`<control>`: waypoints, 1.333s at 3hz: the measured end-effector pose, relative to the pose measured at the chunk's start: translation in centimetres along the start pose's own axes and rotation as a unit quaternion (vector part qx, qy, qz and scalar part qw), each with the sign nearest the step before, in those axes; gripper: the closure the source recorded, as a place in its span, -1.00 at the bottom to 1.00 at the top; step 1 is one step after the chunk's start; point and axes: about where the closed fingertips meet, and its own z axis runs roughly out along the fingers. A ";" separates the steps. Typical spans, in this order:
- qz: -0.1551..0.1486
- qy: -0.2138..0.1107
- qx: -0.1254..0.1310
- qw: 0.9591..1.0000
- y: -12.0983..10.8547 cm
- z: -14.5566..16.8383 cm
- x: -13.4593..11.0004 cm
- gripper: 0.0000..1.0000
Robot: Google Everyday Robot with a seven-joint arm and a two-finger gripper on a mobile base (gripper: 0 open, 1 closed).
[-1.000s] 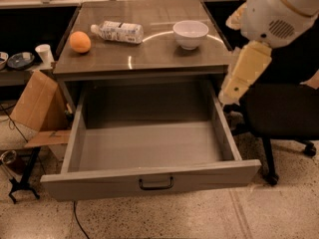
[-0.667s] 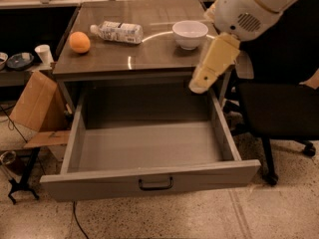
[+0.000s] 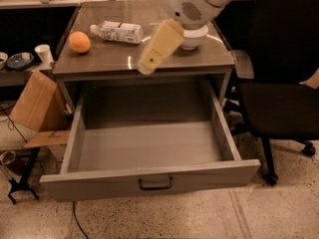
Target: Place orange into top drawer
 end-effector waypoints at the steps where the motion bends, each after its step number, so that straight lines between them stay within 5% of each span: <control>1: 0.005 -0.023 -0.004 1.000 -0.4 1.7 -3.6 -1.00; 2: 0.005 -0.023 -0.004 1.000 -0.4 1.7 -3.6 -1.00; 4: 0.015 -0.091 0.022 0.995 -2.4 5.0 -6.2 -1.00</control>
Offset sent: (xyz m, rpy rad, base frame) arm 0.0125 0.0293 0.0085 0.0386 -0.0030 0.0069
